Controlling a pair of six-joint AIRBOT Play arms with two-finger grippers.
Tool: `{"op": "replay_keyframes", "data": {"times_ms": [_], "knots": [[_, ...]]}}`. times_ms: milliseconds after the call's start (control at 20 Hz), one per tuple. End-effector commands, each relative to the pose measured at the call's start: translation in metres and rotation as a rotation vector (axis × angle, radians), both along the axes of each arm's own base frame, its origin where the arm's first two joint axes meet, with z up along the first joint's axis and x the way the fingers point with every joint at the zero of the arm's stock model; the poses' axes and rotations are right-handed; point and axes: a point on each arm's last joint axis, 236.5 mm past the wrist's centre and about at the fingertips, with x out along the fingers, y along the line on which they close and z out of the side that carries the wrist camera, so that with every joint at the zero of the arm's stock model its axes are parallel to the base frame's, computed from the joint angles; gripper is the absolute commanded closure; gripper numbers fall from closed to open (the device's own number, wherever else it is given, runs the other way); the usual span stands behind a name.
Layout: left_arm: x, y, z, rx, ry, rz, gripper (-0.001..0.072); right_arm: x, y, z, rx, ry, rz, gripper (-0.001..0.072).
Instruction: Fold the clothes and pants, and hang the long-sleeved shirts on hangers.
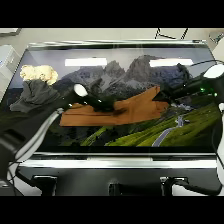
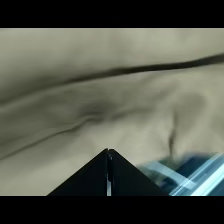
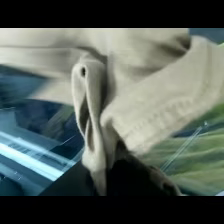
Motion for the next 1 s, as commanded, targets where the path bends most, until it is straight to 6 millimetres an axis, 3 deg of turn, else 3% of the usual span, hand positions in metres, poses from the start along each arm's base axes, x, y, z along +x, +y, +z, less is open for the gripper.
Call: {"op": "replay_keyframes", "data": {"times_ms": [0, 200, 300, 400, 550, 650, 700, 850, 950], "knots": [[-0.034, -0.072, -0.033, -0.116, 0.140, 0.048, 0.0680, -0.028, 0.022, 0.048, 0.007, -0.066, 0.019, 0.0672], [-0.054, -0.144, -0.027, -0.275, 0.204, 0.189, 0.0688, -0.050, 0.028, 0.086, 0.012, -0.132, 0.011, 0.0672], [-0.062, -0.172, -0.020, -0.344, 0.240, 0.278, 0.0689, -0.057, 0.028, 0.096, 0.013, -0.145, 0.000, 0.0671], [-0.063, -0.184, -0.019, -0.357, 0.217, 0.330, 0.0688, -0.056, 0.025, 0.094, -0.002, -0.145, -0.009, 0.0672], [-0.056, -0.179, -0.017, -0.354, 0.141, 0.281, 0.0690, -0.044, 0.024, 0.078, -0.002, -0.110, -0.015, 0.0673], [-0.016, -0.134, 0.003, -0.321, 0.016, 0.198, 0.0693, -0.023, 0.058, 0.058, 0.067, -0.107, 0.060, 0.0673], [0.006, -0.102, 0.012, -0.271, -0.052, 0.170, 0.0693, -0.017, 0.077, 0.048, 0.097, -0.099, 0.092, 0.0673], [0.058, 0.026, 0.036, -0.065, -0.140, 0.169, 0.0692, 0.000, 0.139, 0.012, 0.192, -0.045, 0.137, 0.0673], [0.076, 0.121, 0.067, 0.061, -0.195, 0.194, 0.0692, 0.008, 0.186, -0.020, 0.256, 0.004, 0.146, 0.0672]]}}
